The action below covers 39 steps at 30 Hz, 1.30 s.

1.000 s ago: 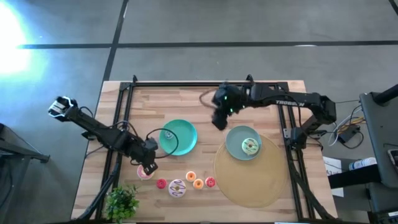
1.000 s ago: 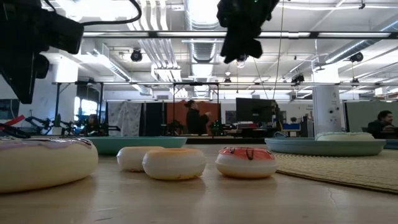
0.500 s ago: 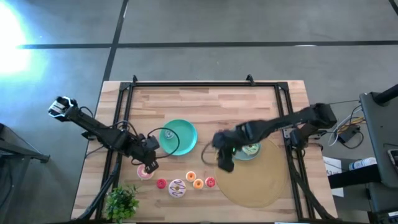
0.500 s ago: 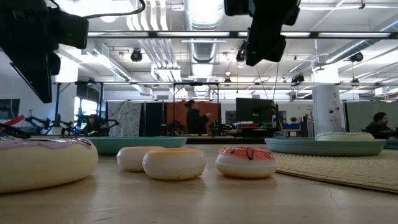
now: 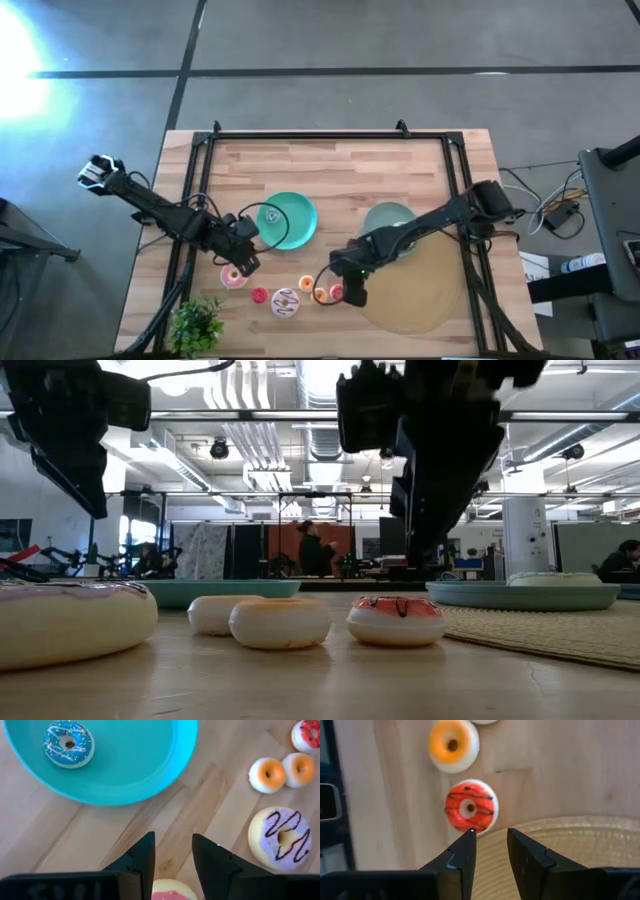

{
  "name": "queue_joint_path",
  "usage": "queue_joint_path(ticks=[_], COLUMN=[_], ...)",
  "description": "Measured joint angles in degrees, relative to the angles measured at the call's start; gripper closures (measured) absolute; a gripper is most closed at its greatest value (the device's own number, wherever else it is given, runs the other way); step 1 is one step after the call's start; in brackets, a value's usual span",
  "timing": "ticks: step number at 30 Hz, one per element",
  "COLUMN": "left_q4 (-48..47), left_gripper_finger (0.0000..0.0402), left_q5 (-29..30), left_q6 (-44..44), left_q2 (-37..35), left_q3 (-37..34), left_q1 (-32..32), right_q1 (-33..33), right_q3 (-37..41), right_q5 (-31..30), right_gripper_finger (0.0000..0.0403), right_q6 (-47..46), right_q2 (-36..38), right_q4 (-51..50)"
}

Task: Pick & Place donuts
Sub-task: Put the small light red donut on the blue plate

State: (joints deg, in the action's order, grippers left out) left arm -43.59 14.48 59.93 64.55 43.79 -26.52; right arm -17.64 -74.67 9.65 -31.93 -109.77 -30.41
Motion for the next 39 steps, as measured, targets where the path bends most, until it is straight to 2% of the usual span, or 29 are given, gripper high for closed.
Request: queue_joint_path(ticks=[7, 12, 24, 28, 34, 39], left_q4=[1.18, 1.6, 1.62, 1.62, 2.08, 4.12], left_gripper_finger=[0.0298, 0.0298, 0.0298, 0.0298, 0.0298, 0.0298], left_q5=[1.33, 1.51, 1.61, 2.19, 2.21, 2.53], left_q6=[-0.92, -0.95, -1.02, -1.02, -1.02, -0.91], left_q2=[0.0, 0.0, 0.0, -0.02, -0.02, -0.01], left_q3=[0.0, 0.0, 0.0, 0.0, 0.0, 0.0], left_q1=[0.0, 0.0, 0.0, 0.02, 0.0, 0.0], right_q1=[-0.29, -0.27, -0.36, -0.36, -0.1, 1.1], right_q3=[-0.11, -1.04, -3.19, -3.17, -3.05, -2.87], right_q5=[0.93, 5.45, 3.39, 4.34, 5.86, 6.44], right_gripper_finger=[0.0302, 0.0293, 0.0289, 0.0312, 0.0385, 0.0392], right_q6=[3.63, 3.66, 6.66, 5.47, 5.07, 2.56], right_q2=[-2.83, -6.96, -8.21, -9.01, -9.35, -8.97], right_q4=[7.13, 8.85, 7.91, 8.3, 8.52, 8.16])
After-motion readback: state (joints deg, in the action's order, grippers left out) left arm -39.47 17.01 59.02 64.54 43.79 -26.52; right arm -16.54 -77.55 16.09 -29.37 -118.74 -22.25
